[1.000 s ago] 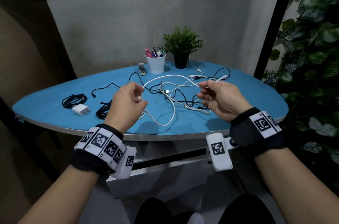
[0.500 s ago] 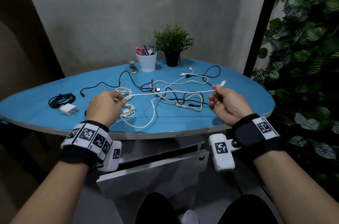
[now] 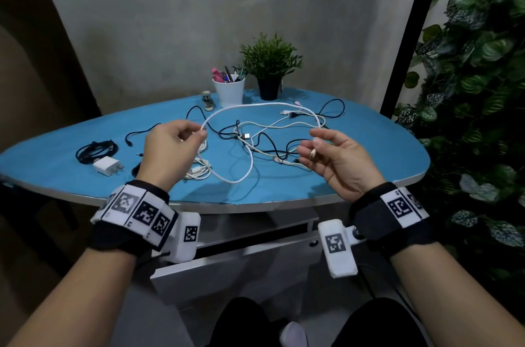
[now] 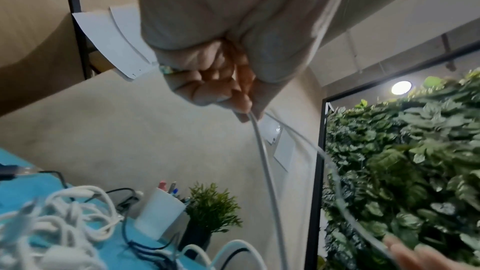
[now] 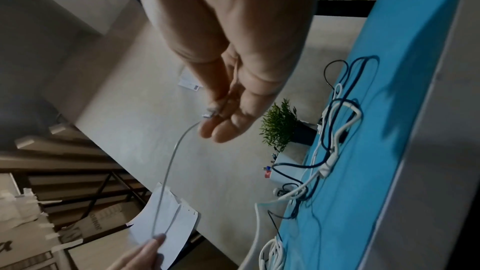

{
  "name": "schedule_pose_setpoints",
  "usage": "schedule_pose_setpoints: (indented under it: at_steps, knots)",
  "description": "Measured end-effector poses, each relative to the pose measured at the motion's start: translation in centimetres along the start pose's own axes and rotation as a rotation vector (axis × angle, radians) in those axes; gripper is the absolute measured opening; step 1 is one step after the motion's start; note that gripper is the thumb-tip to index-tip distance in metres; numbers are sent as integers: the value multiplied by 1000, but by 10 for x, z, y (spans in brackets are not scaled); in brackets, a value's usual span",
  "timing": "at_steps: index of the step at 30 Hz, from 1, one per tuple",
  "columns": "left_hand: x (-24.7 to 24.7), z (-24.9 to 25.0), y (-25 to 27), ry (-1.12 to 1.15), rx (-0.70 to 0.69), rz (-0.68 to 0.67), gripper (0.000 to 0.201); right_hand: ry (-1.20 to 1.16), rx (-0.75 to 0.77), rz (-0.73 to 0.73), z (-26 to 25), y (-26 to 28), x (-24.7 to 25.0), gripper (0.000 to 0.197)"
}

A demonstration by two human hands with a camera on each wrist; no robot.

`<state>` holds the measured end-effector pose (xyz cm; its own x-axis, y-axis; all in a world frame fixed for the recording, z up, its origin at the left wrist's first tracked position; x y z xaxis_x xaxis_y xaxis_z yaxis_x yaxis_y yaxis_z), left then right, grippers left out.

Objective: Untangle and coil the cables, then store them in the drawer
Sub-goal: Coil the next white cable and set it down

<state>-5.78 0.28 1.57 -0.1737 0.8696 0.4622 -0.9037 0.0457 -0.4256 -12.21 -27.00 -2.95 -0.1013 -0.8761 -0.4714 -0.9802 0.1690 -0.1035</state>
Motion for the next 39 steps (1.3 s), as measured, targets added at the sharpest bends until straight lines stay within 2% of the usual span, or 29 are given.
schedule_pose_setpoints:
  at_steps: [4,6,8,10,14,15,19,21,24,29,31,33,35,37,39]
  knots:
    - [15,17,3,122,-77,174,5,-43,-108,-28,15,5,-4,19]
    - [11,20,6,23,-79,145,6,-5,-167,-81,22,9,-13,13]
    - [-2,19,10,-159,-71,38,9,-8,-171,-116,22,11,-20,16]
    - [-21,17,15,-334,-101,-124,11,-88,-130,-123,13,12,-26,21]
    - [-65,13,33,-519,-140,-638,14,-307,18,-100,-11,8,-26,23]
    - [-70,12,38,-538,-124,-724,14,-362,51,-104,-17,6,-23,25]
    - [-73,11,48,-516,-57,-865,14,-439,129,-50,-31,-1,-9,25]
    - [-70,13,49,-476,-18,-870,13,-373,144,1,-28,-4,-2,28]
    - [-59,19,47,-389,8,-813,10,-128,170,79,-20,-7,-1,38]
    - [-34,40,32,-281,-123,-511,17,393,174,215,-5,-12,1,30]
    - [-30,50,30,-267,-211,-419,19,441,166,216,-2,-12,-3,31]
    - [-35,57,35,-283,-264,-455,15,291,191,194,-7,-10,-7,31]
    - [-48,57,44,-315,-264,-609,9,202,216,198,-14,-9,-6,32]
    - [-55,54,50,-335,-247,-719,7,377,197,210,-17,-9,0,30]
    - [-55,54,48,-367,-277,-700,9,686,139,115,-13,-10,-3,31]
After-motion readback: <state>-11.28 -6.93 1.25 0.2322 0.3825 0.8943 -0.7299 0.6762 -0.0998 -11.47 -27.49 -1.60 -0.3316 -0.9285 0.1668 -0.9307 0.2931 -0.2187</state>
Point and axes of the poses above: each hand's wrist, its own y-axis away from the middle knuckle, its own x-axis out of the back of the hand, z = x × y, the point moved 7 cm from there along -y, towards the middle knuckle, and after that the axes turned 5 degrees about -z, right-handed, at the moved point
